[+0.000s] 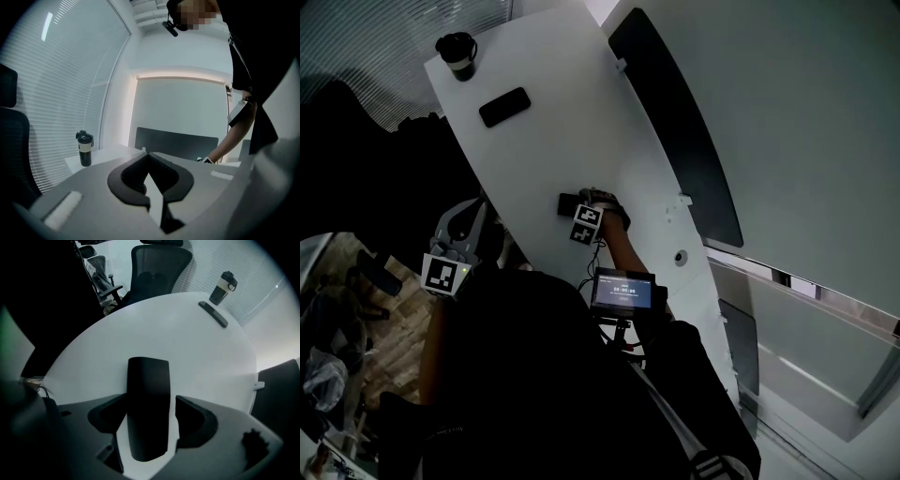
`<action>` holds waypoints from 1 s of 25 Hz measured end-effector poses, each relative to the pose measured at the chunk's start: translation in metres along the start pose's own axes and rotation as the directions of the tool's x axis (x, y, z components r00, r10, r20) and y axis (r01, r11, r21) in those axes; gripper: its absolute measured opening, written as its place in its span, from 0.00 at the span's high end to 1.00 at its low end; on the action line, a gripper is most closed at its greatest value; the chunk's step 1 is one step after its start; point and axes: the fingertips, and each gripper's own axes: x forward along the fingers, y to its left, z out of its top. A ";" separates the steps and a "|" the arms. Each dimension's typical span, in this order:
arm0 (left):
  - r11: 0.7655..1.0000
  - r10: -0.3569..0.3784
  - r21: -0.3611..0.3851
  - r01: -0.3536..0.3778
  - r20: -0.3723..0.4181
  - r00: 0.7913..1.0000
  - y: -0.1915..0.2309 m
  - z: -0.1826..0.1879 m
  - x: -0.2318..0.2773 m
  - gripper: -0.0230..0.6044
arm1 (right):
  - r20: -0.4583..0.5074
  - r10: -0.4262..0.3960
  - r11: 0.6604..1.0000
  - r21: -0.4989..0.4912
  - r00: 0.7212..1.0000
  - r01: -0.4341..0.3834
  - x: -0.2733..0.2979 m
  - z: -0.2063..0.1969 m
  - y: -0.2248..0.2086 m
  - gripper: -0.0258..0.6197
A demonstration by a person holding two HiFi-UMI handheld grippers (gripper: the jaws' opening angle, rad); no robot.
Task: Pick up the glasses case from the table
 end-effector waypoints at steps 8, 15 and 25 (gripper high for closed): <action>0.999 -0.033 0.024 0.033 -0.006 0.999 -0.015 0.000 0.007 0.95 | -0.039 0.084 0.996 -0.024 0.996 -0.085 0.002 0.000 0.004 0.49; 0.999 -0.031 0.032 0.031 0.005 1.000 -0.011 0.001 0.008 0.95 | -0.031 0.086 0.977 0.197 0.996 -0.078 0.002 -0.008 0.003 0.49; 0.993 -0.116 0.022 0.116 0.001 0.993 -0.033 0.009 0.015 0.95 | 0.150 0.026 0.856 0.508 0.988 -0.100 -0.032 0.002 0.023 0.49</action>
